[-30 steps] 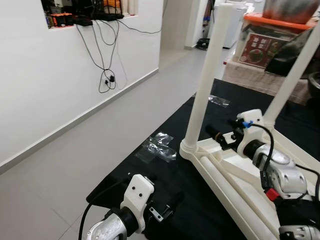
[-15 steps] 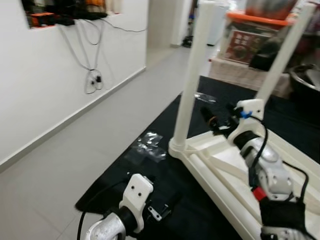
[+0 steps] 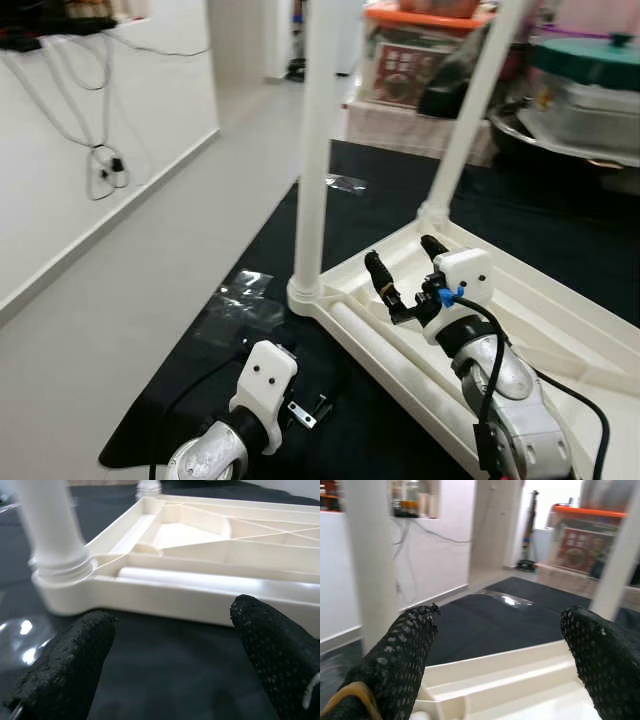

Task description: Building children table

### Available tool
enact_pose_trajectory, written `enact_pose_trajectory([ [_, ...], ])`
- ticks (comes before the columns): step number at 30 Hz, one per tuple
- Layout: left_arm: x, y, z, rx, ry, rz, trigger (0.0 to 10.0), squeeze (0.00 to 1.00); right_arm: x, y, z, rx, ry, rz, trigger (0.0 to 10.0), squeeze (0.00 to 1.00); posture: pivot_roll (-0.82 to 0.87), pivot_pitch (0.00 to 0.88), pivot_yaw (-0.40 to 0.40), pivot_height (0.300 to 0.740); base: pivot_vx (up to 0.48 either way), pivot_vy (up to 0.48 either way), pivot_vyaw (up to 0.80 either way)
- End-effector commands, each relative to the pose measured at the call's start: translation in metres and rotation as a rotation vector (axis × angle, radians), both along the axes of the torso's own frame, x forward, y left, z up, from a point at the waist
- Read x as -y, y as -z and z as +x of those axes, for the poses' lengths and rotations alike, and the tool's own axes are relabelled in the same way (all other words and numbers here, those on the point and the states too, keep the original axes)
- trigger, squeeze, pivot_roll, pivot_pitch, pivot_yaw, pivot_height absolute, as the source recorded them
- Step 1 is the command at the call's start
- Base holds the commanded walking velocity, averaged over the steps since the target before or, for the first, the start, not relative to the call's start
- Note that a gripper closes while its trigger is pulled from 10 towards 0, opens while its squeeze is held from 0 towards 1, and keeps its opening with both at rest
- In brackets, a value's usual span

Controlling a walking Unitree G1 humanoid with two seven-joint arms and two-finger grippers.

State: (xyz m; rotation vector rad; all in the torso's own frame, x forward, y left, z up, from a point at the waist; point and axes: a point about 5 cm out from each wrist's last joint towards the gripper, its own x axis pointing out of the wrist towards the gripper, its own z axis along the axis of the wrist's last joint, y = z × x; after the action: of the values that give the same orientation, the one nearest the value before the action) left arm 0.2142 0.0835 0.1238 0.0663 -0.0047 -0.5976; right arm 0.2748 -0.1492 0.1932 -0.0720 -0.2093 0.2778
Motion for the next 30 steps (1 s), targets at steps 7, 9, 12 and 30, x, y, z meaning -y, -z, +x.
enact_pose_trajectory([
  [7, -0.002, -0.008, 0.005, 0.056, -0.048, 0.030, 10.0, 0.00, 0.003, -0.005, 0.003, 0.017, 0.070, -0.003, 10.0, 0.00, 0.04, 0.009, -0.071, 0.740, 0.000, 0.000, -0.80],
  [9, -0.001, -0.015, 0.007, 0.080, -0.059, 0.030, 10.0, 0.00, 0.002, -0.007, 0.004, 0.022, 0.079, -0.005, 10.0, 0.00, 0.05, 0.007, -0.073, 0.740, 0.000, 0.000, -0.80],
  [12, -0.001, -0.022, 0.012, 0.105, -0.082, 0.028, 10.0, 0.00, 0.001, -0.009, 0.006, 0.030, 0.081, -0.007, 10.0, 0.00, 0.05, 0.004, -0.074, 0.740, 0.000, 0.000, -0.80],
  [30, -0.003, -0.039, 0.024, 0.190, -0.154, 0.030, 10.0, 0.00, -0.003, -0.016, 0.013, 0.061, 0.089, -0.014, 10.0, 0.00, 0.05, 0.000, -0.077, 0.740, 0.000, -0.043, -0.78],
])
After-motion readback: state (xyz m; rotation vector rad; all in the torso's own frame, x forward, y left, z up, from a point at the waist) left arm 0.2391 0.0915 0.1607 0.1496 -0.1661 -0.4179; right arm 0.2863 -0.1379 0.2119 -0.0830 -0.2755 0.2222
